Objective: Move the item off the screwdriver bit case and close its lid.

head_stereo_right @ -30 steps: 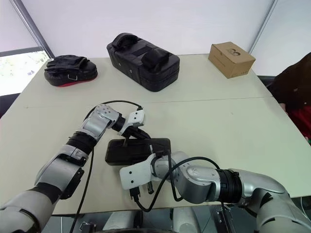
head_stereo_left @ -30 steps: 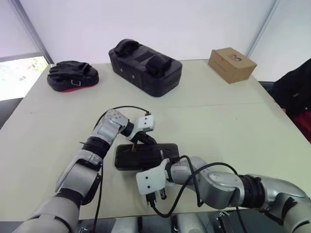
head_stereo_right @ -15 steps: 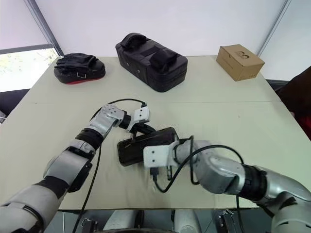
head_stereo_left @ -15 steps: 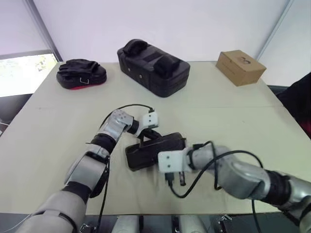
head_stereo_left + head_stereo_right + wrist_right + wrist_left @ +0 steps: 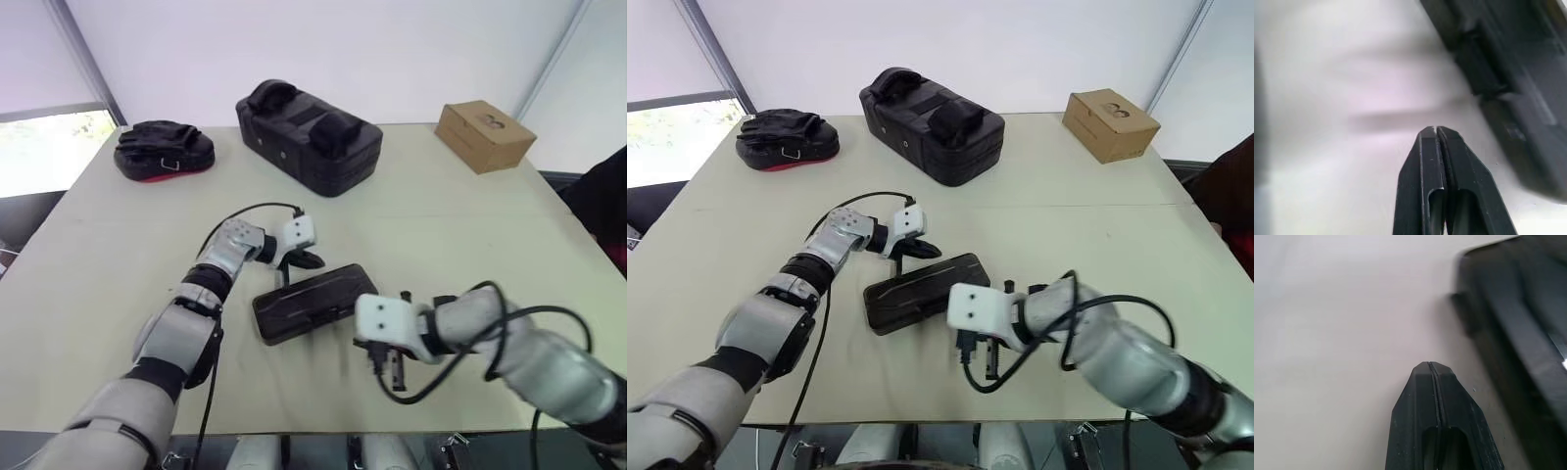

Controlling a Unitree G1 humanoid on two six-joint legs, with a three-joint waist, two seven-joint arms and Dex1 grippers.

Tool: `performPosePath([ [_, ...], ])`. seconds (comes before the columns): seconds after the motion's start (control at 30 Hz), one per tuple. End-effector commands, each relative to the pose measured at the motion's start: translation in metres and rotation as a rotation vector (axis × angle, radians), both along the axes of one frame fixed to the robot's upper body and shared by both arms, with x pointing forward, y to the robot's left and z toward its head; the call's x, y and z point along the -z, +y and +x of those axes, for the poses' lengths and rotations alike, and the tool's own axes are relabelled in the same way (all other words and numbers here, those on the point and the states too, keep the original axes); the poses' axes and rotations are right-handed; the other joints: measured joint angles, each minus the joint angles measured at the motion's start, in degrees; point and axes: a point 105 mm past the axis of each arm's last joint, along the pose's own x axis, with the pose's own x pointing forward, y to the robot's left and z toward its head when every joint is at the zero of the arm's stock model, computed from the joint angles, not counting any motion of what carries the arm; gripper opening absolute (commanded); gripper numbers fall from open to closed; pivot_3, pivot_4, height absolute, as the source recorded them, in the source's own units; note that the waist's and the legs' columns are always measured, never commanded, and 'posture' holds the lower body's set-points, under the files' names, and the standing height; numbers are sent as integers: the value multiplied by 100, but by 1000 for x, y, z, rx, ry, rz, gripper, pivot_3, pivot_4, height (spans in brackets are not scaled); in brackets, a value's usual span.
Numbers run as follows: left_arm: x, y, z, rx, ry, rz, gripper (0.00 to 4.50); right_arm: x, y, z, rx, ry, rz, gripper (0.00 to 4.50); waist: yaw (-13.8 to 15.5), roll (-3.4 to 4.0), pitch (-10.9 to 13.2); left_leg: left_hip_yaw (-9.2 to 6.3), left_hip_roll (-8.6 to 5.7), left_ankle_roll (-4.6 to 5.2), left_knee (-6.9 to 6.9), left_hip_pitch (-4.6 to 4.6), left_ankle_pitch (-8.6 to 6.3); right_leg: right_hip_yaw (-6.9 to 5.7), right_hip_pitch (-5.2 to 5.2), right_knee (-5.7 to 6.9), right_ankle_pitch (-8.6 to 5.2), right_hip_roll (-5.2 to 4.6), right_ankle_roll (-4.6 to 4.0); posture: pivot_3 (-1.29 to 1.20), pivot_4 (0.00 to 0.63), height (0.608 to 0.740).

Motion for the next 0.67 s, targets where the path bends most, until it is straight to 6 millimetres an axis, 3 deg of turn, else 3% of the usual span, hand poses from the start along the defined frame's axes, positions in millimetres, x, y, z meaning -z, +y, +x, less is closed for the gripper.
performPosePath([
  [0.03,-5,27,5,-100,47,-95,0,-45,-14,-4,18,35,204,62,-72,-23,25,2,4,0,-2,-3,0,0,-5,-1,1,4,1,0,150,740],
  [0.1,-26,38,8,-127,59,-211,0,-63,-25,1,45,38,319,62,-105,-48,60,1,10,0,-15,-20,0,-3,-26,-1,6,11,0,0,150,740],
  [0.2,-49,55,5,-144,75,-340,0,-80,-37,11,86,37,450,62,-93,-53,68,2,14,-1,-14,-131,1,-4,-143,16,38,16,-50,0,150,740],
  [0.3,-65,71,-7,-160,66,-415,0,-79,-42,23,111,32,486,62,-87,-45,71,4,10,-5,-8,-202,4,-2,-215,25,39,14,-55,0,150,740],
  [0.4,-78,83,-23,-190,51,-454,0,-75,-49,33,129,19,484,62,-83,-39,78,15,4,-5,-18,-210,3,7,-218,1,39,2,-55,0,150,740],
  [0.5,-89,96,-51,-222,57,-480,0,-64,-62,43,171,24,449,62,-80,-39,84,17,-4,-3,-16,-212,2,10,-214,-5,39,-8,-53,0,150,740],
  [0.67,-79,113,-108,-297,106,-434,0,-49,-77,58,229,61,491,62,-96,-31,90,19,-6,-2,-17,-200,1,16,-205,-6,39,-13,-54,0,150,740],
])
